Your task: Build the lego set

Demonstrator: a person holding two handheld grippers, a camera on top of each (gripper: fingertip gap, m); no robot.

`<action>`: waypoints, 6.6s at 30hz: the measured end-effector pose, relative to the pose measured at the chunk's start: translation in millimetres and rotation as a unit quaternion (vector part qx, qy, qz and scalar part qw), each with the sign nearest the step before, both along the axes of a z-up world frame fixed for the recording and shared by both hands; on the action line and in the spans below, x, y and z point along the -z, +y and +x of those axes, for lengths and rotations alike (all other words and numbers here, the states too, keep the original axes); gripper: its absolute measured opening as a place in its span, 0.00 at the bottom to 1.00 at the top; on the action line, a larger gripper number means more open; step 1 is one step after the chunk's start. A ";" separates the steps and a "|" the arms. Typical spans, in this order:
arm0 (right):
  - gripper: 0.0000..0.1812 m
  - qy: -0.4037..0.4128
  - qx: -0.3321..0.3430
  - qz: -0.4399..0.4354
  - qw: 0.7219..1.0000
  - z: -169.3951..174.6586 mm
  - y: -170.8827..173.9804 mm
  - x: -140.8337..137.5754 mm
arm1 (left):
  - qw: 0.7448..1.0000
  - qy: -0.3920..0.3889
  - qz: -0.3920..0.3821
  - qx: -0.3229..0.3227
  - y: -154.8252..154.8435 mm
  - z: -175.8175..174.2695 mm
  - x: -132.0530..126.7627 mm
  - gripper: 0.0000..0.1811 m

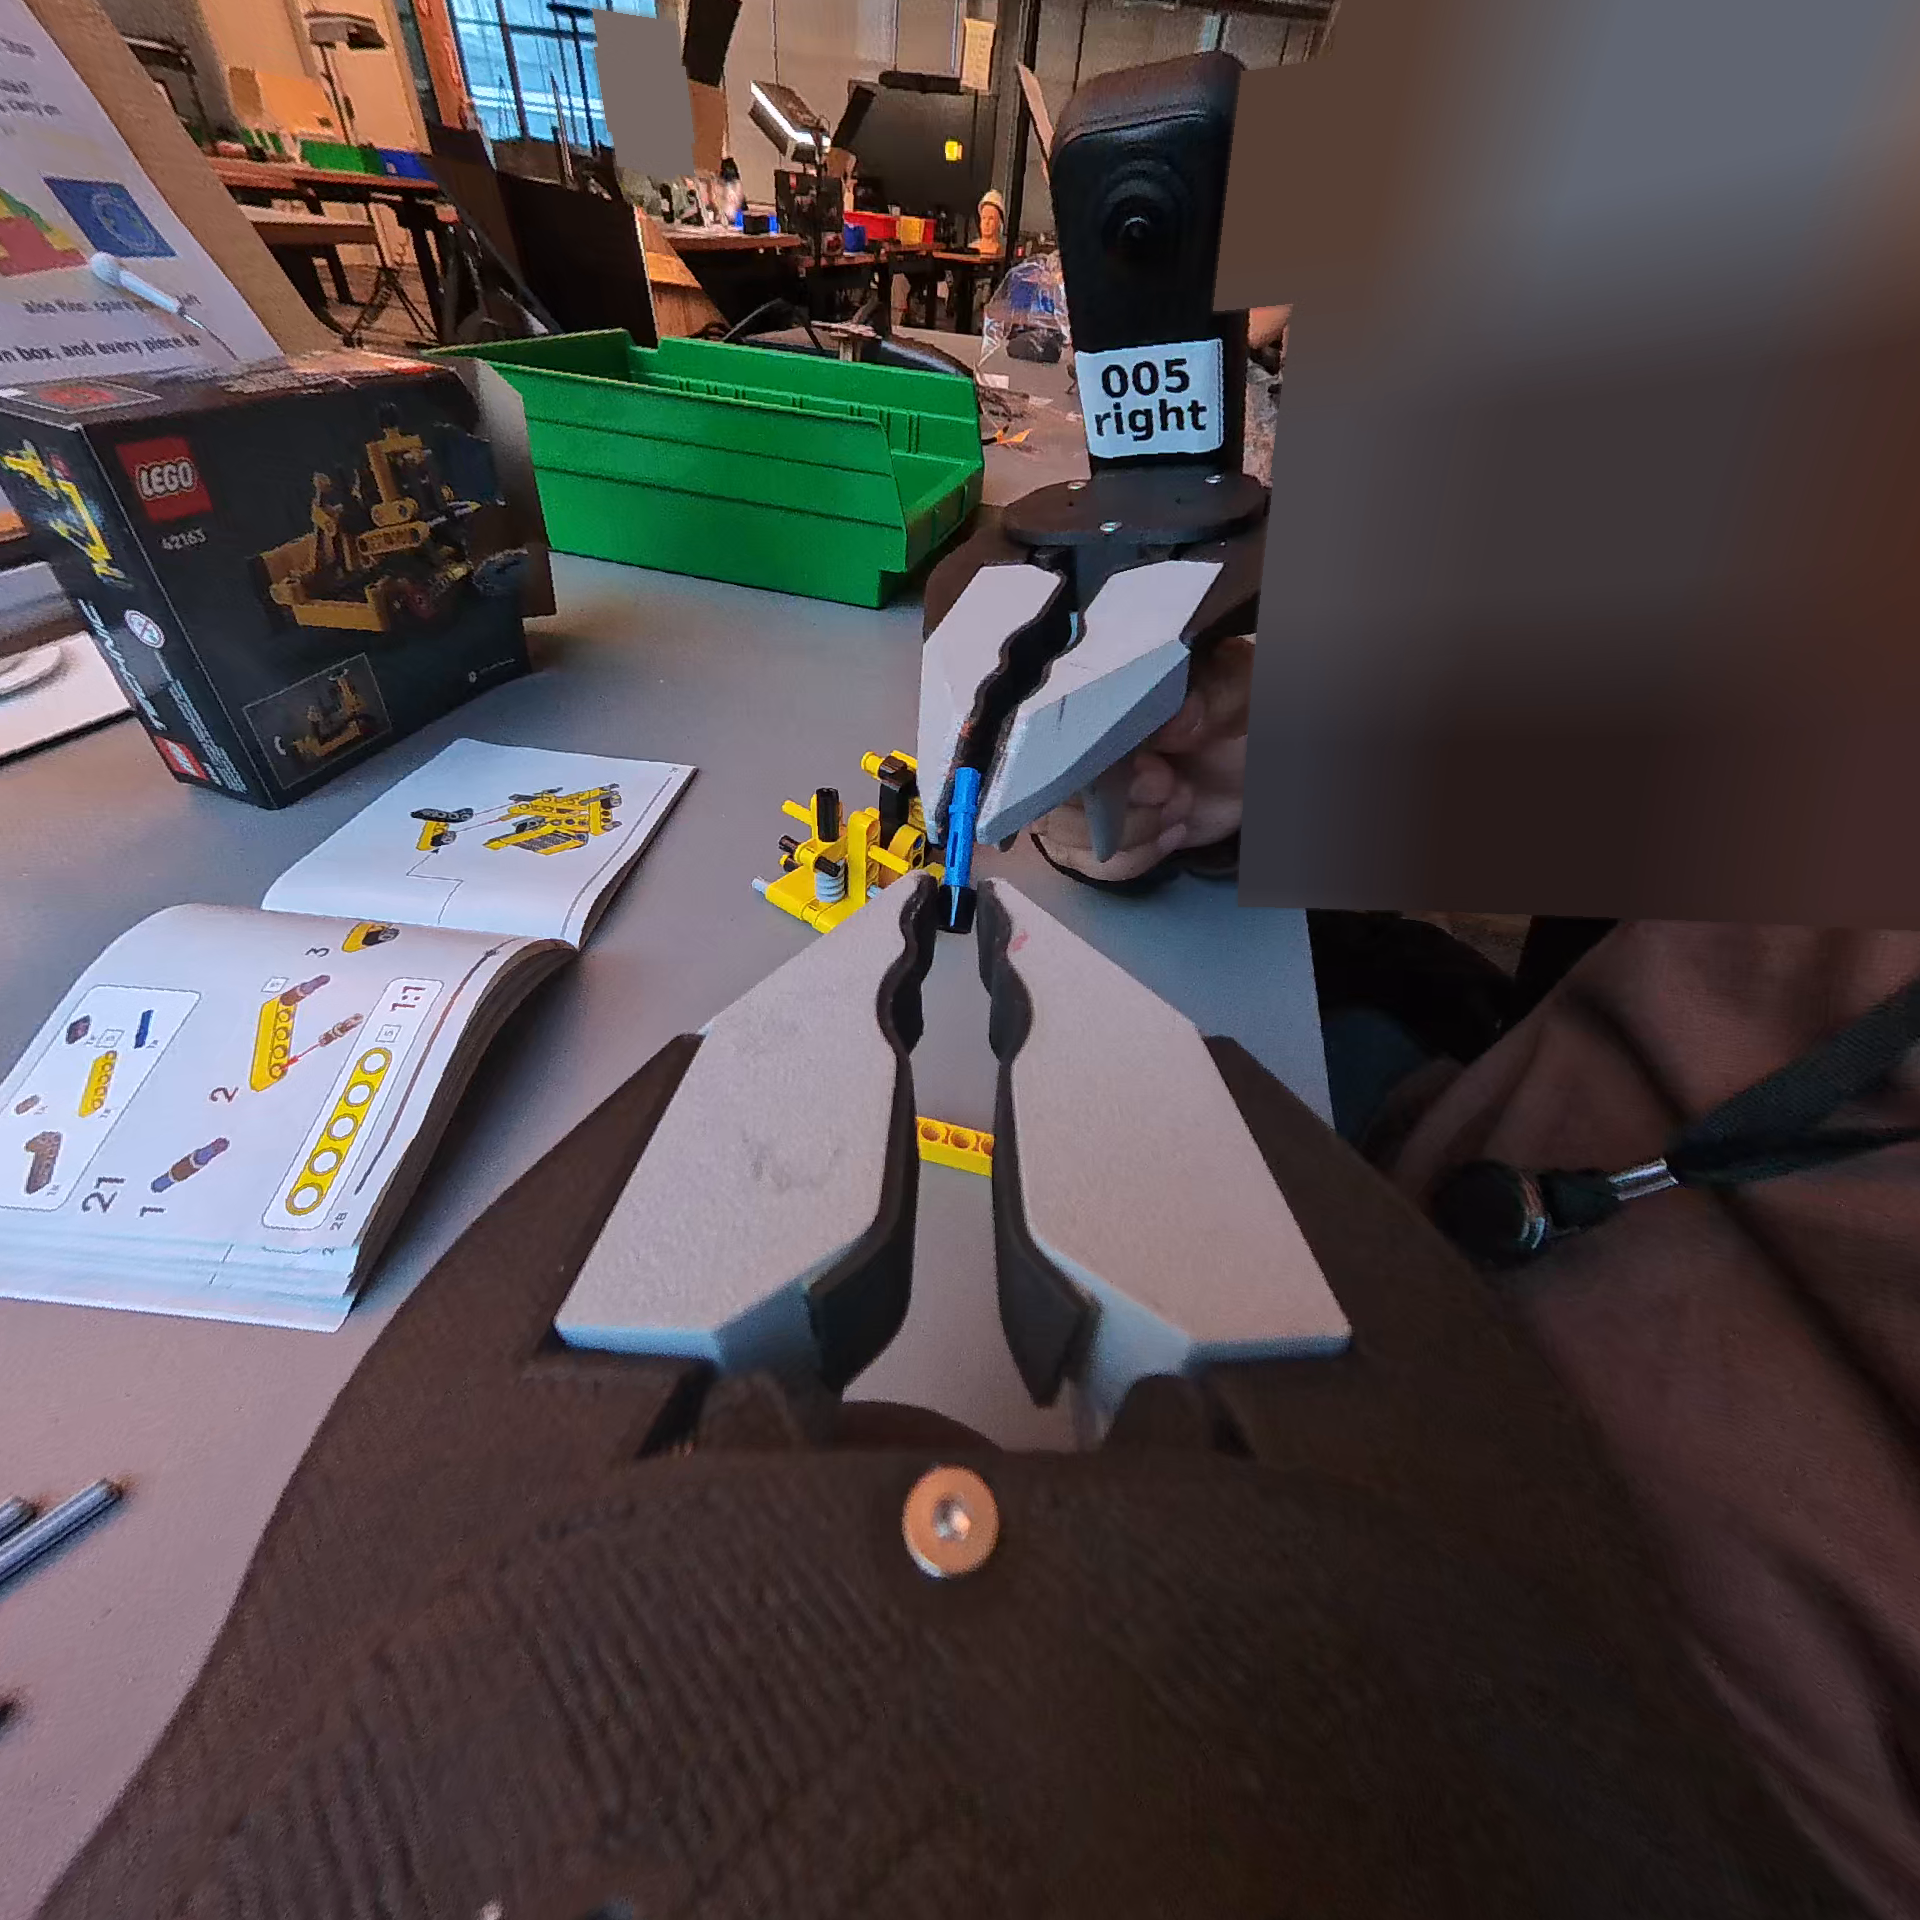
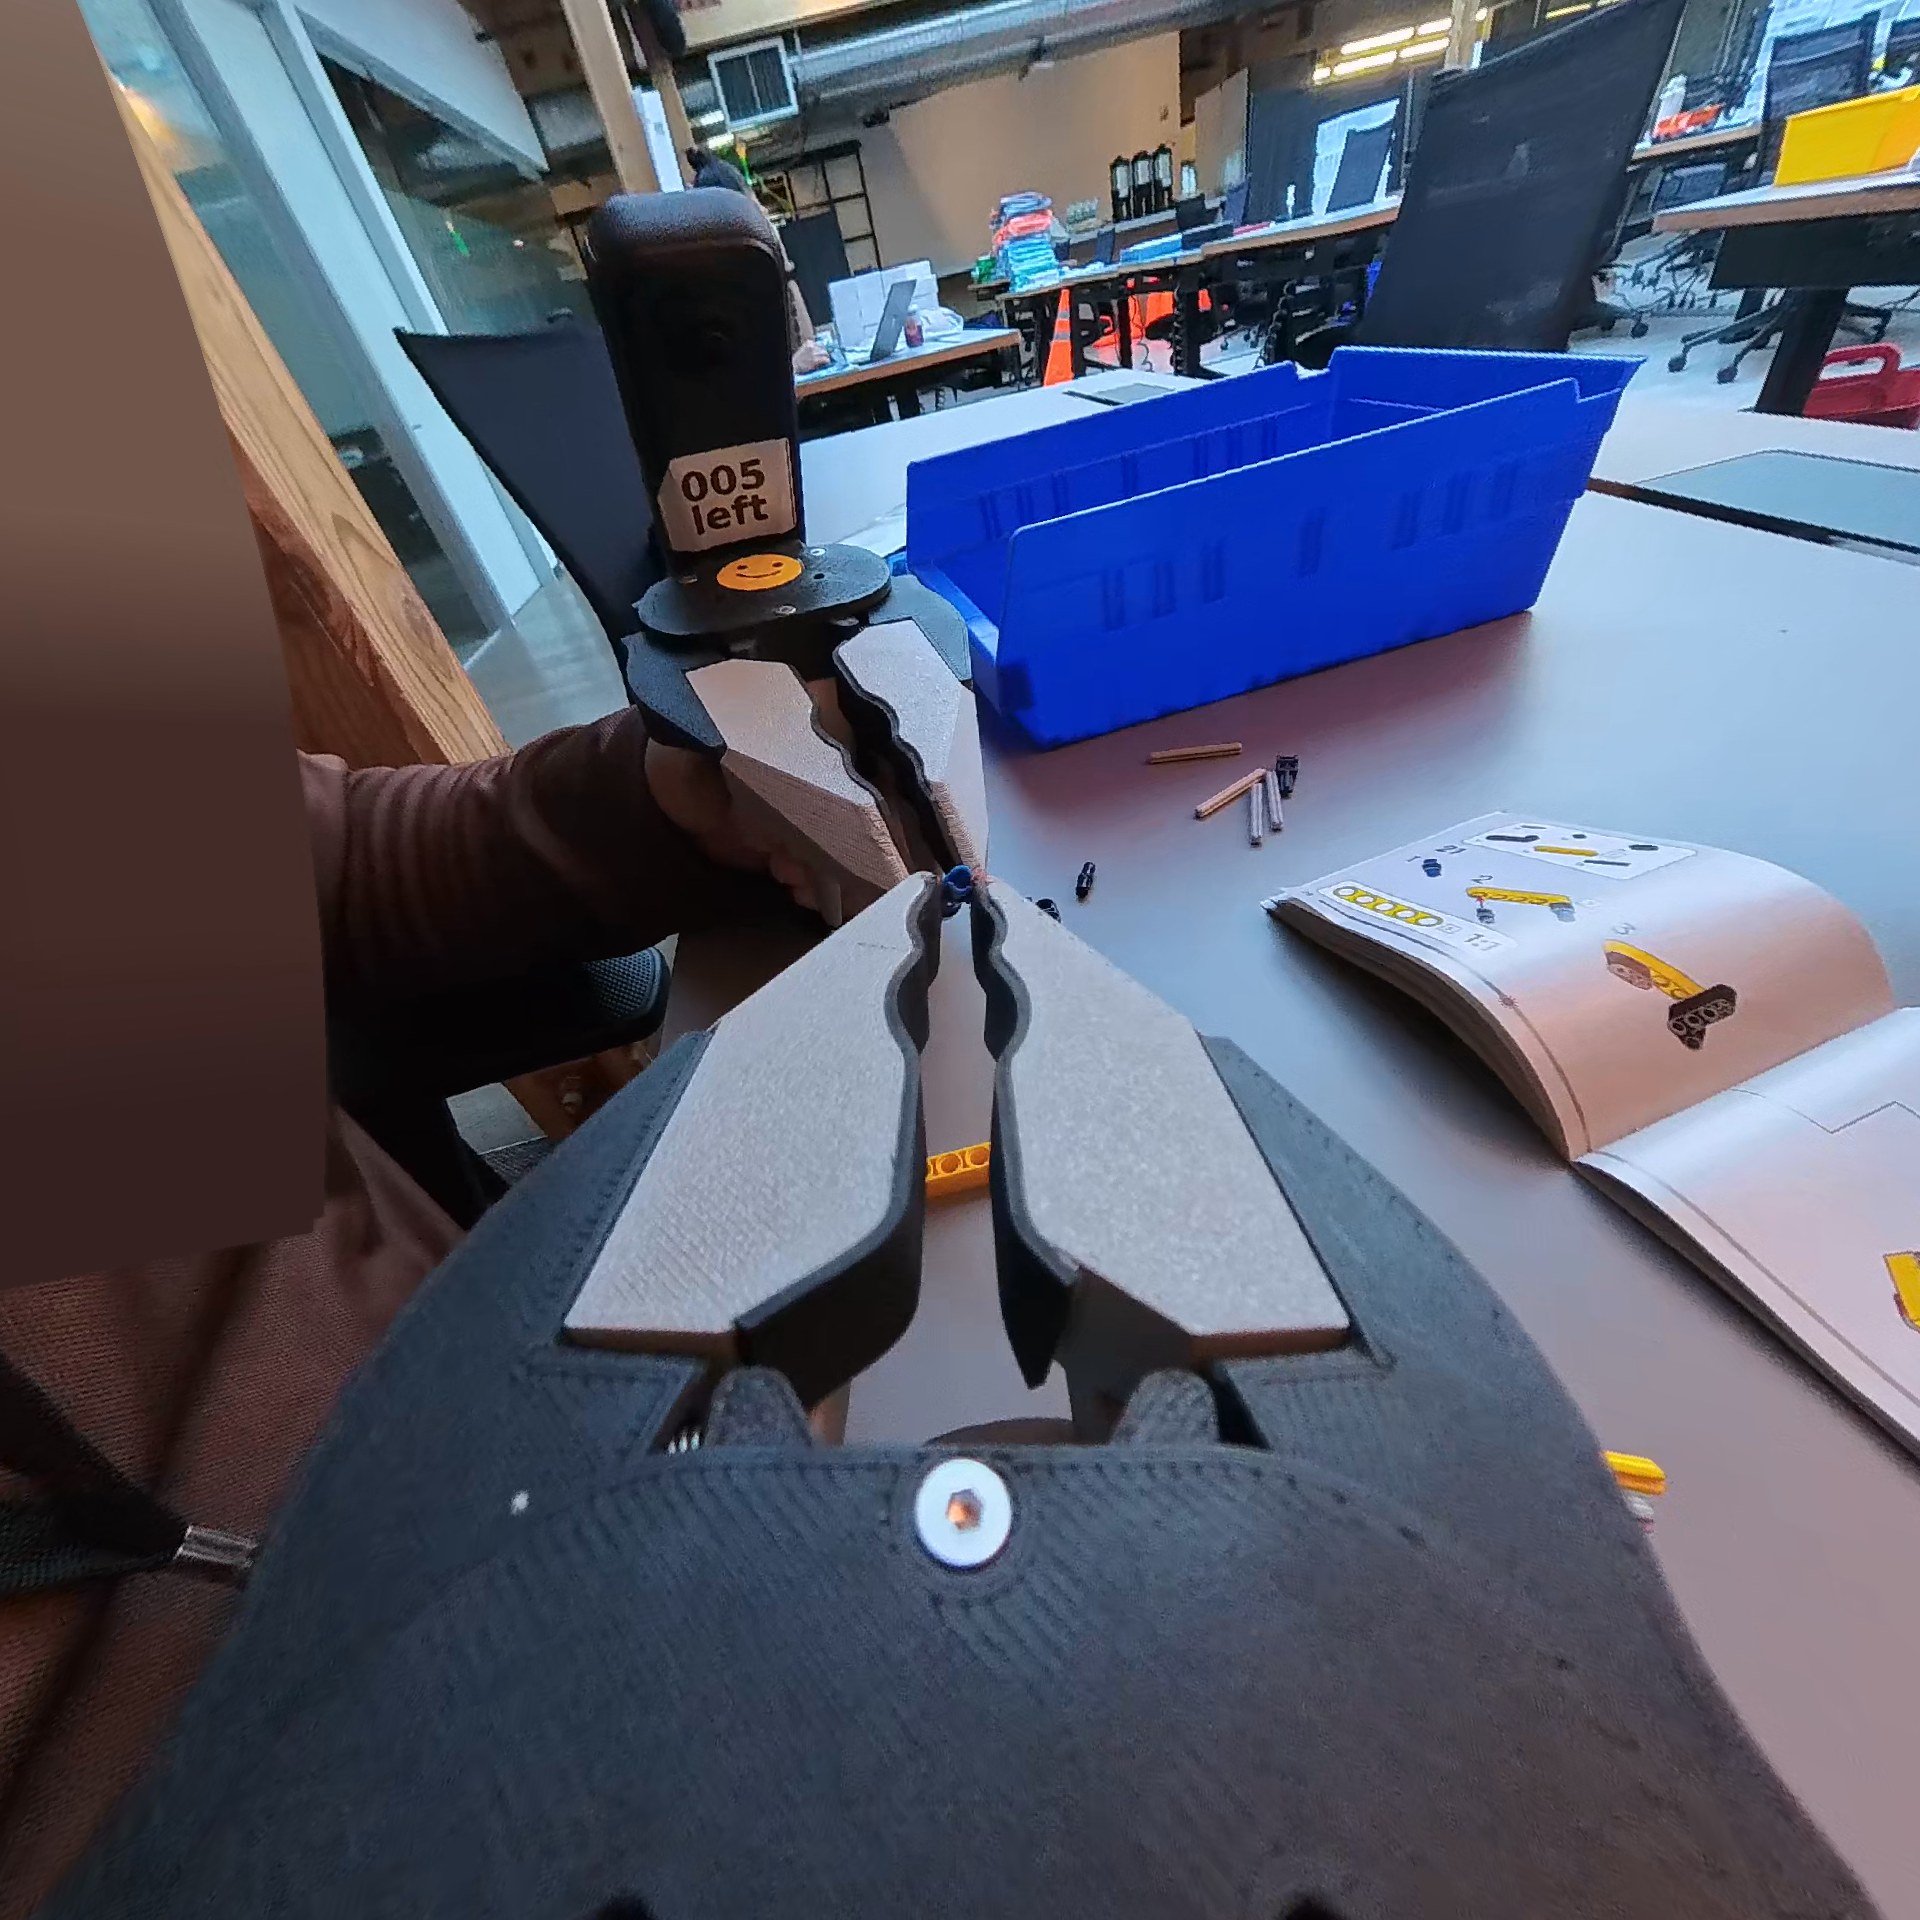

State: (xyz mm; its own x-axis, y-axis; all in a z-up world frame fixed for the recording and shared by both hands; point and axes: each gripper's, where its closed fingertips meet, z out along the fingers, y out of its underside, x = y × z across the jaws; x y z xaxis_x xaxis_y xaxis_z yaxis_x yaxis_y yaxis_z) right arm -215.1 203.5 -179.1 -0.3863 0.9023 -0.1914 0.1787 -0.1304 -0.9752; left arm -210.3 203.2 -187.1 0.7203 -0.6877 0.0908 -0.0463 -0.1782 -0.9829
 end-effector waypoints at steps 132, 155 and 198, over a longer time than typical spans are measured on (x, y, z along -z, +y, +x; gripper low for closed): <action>0.00 -0.042 -0.057 0.171 0.983 26.8 -8.9 35.8 | 0.991 0.089 -0.096 0.028 -1.2 31.1 38.0 0.02; 0.01 -0.039 -0.055 0.234 0.970 31.4 -3.9 43.7 | 0.987 0.147 -0.071 0.003 2.4 32.0 44.5 0.02; 0.01 -0.141 -0.054 0.284 0.947 50.7 10.2 78.0 | 0.986 0.167 -0.015 -0.008 2.0 11.2 36.8 0.02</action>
State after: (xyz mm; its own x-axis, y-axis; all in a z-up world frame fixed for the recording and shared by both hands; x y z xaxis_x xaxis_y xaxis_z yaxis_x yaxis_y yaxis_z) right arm -164.4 213.7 -257.2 -0.4876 0.8488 0.2044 0.4243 0.4350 -0.7942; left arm -199.1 205.2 -223.9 0.7245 -0.6762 -0.1338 -0.3633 -0.2097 -0.9077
